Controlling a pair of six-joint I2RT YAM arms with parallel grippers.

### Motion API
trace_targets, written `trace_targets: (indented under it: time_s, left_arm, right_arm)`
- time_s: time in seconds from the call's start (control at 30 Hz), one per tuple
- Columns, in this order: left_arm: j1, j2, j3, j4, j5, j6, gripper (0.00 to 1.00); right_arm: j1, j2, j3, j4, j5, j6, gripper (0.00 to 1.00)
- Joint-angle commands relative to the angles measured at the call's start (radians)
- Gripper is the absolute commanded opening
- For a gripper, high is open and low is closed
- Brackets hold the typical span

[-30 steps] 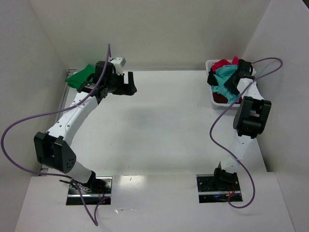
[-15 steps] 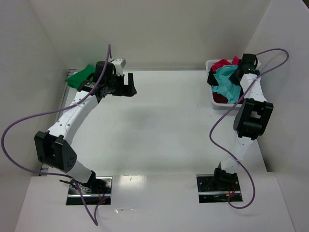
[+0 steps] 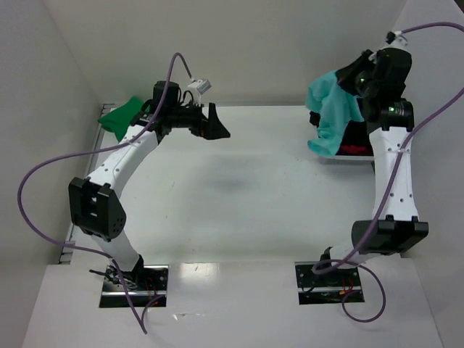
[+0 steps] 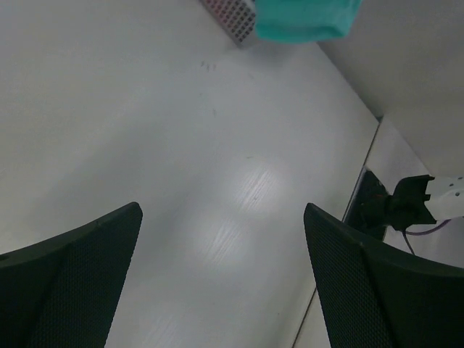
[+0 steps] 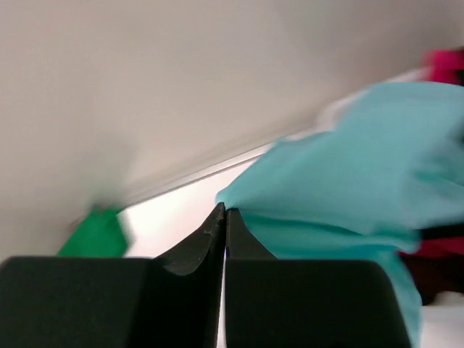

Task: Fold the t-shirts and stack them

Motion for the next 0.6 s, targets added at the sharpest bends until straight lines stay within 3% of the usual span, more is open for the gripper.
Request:
trace_targets:
  time_s: [0.0,0.07,0.23,0.37,0.53,0.57]
  left_arm:
    - [-0.027,0.067,0.091,0.253,0.219,-0.010,1.00]
    - [-0.060,0.092,0.124,0.331,0.233,-0.042,1.00]
    - [-0.152,0.180,0.280,0.322,0.135,-0.049,1.00]
    - [-0.177,0.207,0.296,0.354,0.107,-0.146,0.91]
    - [-0.210,0.176,0.223,0.389,-0.014,-0.174,0.49]
    - [-0.210,0.165,0.221,0.391,-0.037,-0.191,0.37]
  right_arm:
    - [0.145,-0.096,-0.041,0.031,-0.212,0.082,0.00]
    - [0.212,-0.114,-0.030,0.045,-0.249,0.112,0.00]
    - [0.275,-0.155,-0.073,0.126,-0.362,0.190,0.00]
    - [0.277,-0.205,-0.157,0.168,-0.403,0.216,0.00]
    - [0.277,-0.228,-0.247,0.199,-0.472,0.229,0.00]
    - [0.277,-0.241,-0.261,0.211,-0.480,0.238,0.00]
